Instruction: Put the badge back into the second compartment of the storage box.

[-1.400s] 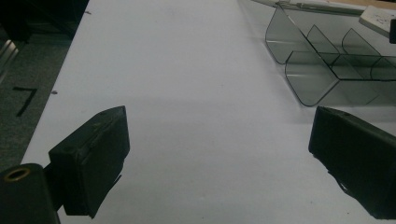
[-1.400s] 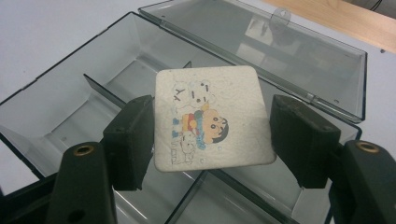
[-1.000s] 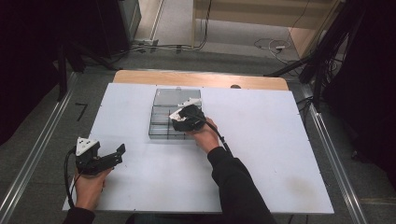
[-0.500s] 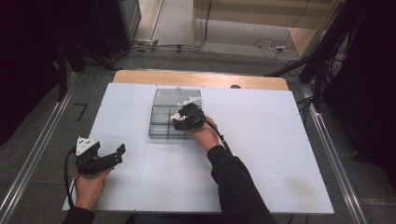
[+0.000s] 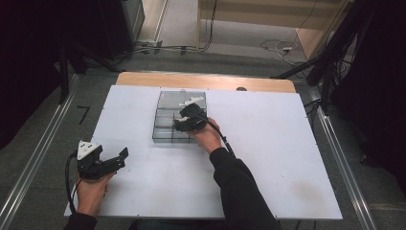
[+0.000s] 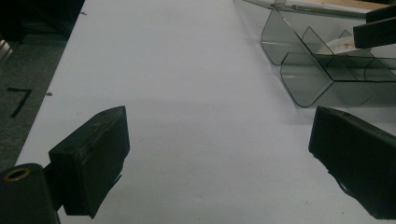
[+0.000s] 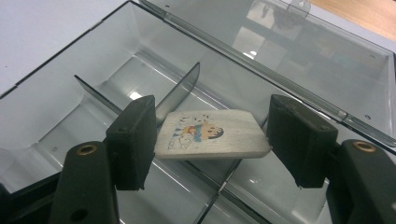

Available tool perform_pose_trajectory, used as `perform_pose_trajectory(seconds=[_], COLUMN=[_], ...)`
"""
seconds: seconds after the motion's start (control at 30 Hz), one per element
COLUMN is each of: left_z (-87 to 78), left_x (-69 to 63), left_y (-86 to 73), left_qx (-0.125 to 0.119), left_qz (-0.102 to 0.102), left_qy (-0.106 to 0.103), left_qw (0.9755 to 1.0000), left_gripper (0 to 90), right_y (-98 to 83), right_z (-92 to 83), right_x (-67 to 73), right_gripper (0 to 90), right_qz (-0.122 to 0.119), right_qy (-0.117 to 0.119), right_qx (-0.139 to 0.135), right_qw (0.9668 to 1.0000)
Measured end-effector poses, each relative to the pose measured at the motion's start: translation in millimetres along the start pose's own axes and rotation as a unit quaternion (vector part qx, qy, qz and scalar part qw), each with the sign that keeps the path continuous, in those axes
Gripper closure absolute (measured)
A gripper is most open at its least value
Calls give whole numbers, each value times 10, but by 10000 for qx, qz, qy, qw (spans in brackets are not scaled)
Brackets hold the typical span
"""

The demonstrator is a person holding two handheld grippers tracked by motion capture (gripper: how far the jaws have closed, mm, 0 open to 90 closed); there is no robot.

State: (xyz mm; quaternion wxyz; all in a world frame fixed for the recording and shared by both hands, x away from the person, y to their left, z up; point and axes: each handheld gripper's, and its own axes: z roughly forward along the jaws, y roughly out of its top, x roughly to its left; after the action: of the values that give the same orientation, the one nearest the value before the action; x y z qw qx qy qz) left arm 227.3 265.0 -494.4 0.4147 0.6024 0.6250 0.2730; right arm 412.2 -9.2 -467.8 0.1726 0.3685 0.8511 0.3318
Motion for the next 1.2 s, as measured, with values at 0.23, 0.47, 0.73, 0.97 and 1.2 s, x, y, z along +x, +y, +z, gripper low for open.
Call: perform_pose_trajectory(seconds=[0.23, 0.47, 0.73, 0.97, 1.2], left_z=[2, 5, 5, 10, 7], left_x=[-2, -7, -3, -8, -28], left_y=[-1, -8, -4, -5, -5], left_qx=[10, 23, 7, 14, 26], left_qz=[10, 10, 25, 39, 57], left_qy=[8, 36, 8, 53, 68], left_qw=[10000, 10000, 10000, 10000, 10000], left_gripper=[56, 56, 56, 56, 56], right_y=[20, -3, -141, -354, -555], right_z=[-87, -226, -468, -658, -811], right_x=[-40, -104, -244, -384, -487], right_gripper=[294, 262, 227, 211, 197], right_qz=[162, 333, 451, 519, 499], right_qy=[225, 466, 606, 542, 470], right_qx=[-151, -287, -334, -365, -438], right_qw=[9995, 9979, 9966, 9965, 9967])
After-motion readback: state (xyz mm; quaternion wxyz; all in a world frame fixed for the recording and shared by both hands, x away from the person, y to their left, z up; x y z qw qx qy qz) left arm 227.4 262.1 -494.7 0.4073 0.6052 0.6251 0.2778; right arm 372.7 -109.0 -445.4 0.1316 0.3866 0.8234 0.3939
